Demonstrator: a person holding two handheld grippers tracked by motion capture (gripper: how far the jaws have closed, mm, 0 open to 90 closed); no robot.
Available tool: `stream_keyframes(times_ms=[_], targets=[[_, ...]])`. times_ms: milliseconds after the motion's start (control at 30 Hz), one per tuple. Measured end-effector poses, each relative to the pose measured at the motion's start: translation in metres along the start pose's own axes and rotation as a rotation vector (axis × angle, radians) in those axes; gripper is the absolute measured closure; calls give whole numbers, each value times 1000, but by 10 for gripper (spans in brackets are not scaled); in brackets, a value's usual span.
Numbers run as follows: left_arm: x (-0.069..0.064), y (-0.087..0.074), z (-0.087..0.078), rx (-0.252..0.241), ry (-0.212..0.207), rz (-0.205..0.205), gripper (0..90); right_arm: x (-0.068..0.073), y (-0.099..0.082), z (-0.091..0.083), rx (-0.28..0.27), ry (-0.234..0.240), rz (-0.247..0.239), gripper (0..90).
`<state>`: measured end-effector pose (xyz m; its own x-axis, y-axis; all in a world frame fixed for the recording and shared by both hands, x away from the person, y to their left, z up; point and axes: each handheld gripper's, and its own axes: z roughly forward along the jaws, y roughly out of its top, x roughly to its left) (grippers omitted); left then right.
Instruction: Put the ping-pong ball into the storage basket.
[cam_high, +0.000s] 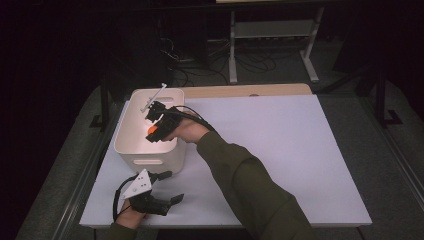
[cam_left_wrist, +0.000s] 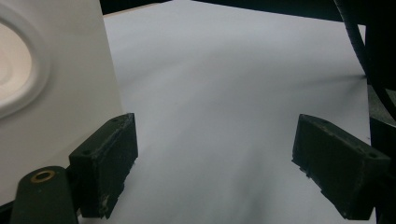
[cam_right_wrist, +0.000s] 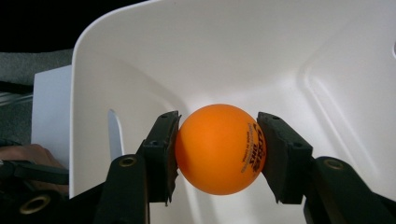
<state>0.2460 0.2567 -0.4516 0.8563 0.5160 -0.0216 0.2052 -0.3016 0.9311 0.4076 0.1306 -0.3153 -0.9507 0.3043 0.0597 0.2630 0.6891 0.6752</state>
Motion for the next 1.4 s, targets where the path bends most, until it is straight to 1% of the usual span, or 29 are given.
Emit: stream_keyframes(times_ms=[133, 200, 267, 300, 367, 400, 433, 533, 667, 1033, 1133, 1233, 1400], targets=[[0, 0, 0, 0, 0, 3, 140, 0, 0, 1, 3, 2, -2, 485], [0, 0, 0, -1, 0, 3, 140, 1, 0, 0, -7, 6, 1, 443], [0, 0, 0, -1, 0, 4, 140, 1, 0, -1, -9, 7, 2, 433], [0, 0, 0, -1, 0, 4, 140, 1, 0, -3, -16, 8, 4, 410], [0, 0, 0, 0, -1, 5, 140, 1, 0, -4, -17, 7, 7, 403], [0, 0, 0, 0, 0, 4, 140, 0, -1, -8, -29, 8, 9, 391], [0, 0, 0, 0, -1, 4, 140, 0, -1, -10, -31, 7, 16, 390], [0, 0, 0, -2, 0, 3, 140, -3, -3, -15, -41, 7, 17, 385], [0, 0, 0, 2, 1, 2, 140, -7, -8, -28, -67, 3, 31, 380], [1, 0, 1, 12, -2, -2, 140, -16, -26, -67, -117, -38, 58, 357], [0, 0, 1, 13, 0, 0, 140, -20, -36, -78, -130, -49, 68, 343], [0, 0, 1, 11, -1, -4, 140, -21, -41, -81, -133, -52, 66, 332], [0, 0, 0, 5, 6, 4, 140, -24, -55, -88, -147, -61, 76, 296]])
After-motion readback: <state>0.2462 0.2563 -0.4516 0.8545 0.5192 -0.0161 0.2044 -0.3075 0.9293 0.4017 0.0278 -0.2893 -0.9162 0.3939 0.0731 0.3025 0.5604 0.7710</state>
